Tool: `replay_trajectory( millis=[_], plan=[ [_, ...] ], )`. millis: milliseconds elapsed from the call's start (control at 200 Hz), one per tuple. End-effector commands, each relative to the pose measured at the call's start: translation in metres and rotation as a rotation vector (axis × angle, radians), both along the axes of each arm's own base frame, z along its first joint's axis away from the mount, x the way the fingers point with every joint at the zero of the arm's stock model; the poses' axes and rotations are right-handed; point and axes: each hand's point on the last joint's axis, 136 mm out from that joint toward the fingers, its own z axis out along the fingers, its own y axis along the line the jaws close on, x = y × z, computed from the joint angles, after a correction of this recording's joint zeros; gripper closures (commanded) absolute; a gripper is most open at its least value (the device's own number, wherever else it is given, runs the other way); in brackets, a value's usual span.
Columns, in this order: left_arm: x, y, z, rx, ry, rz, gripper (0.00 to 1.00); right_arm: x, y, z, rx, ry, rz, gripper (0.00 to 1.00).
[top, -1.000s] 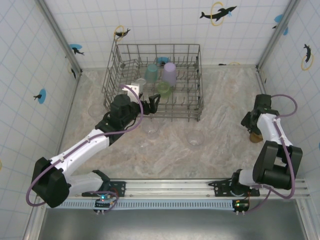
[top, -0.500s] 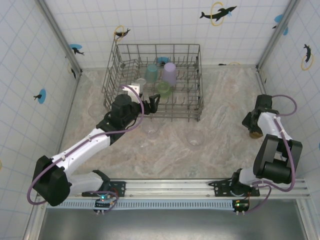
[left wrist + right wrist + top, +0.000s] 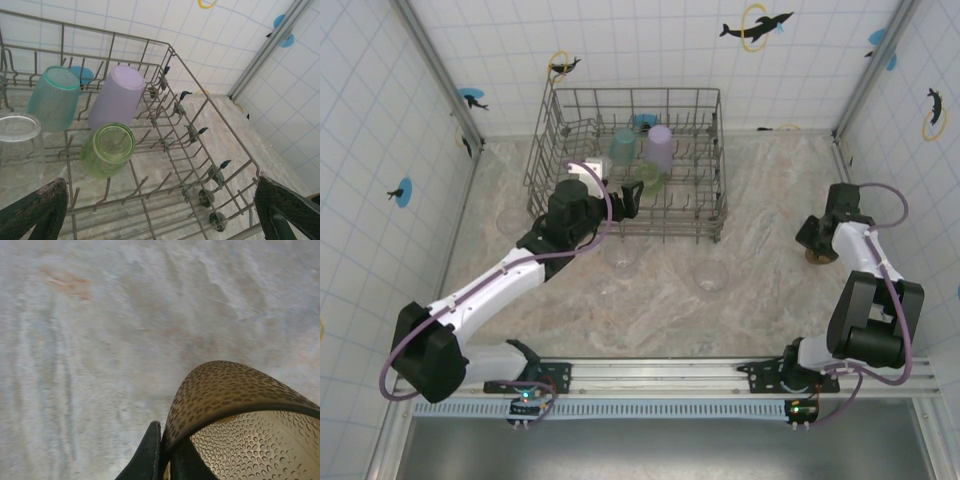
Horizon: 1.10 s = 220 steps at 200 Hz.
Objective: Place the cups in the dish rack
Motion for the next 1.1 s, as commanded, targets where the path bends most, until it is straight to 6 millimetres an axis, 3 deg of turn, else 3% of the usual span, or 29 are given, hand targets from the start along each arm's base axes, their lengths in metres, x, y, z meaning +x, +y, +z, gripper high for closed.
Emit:
replay_trajectory(
  millis=[0,70,80,115,571,806,1096],
  plan=[
    [0.010,0.003,0.008,-0.002,0.007,0.042,0.02,0.027,0.014,0.044,0.031,-0.141,0.051,1.00],
    [0.013,0.003,-0.001,0.019,0.028,0.051,0.02,0.037,0.025,0.056,0.045,-0.177,0.085,1.00],
    [0.015,0.001,0.010,0.005,0.010,0.051,0.02,0.038,0.026,0.058,0.047,-0.184,0.089,1.00],
    [0.018,0.000,0.015,-0.001,0.003,0.054,0.02,0.043,0.031,0.065,0.057,-0.204,0.108,1.00],
    [0.046,-0.028,0.040,-0.090,0.005,0.034,0.02,0.091,0.111,0.131,0.272,-0.460,0.358,1.00],
    [0.056,-0.042,0.046,-0.116,0.015,0.007,0.02,0.099,0.135,0.170,0.395,-0.587,0.431,1.00],
    [0.069,-0.047,0.041,-0.161,0.041,-0.012,0.02,0.091,0.171,0.218,0.597,-0.811,0.525,1.00]
  ],
)
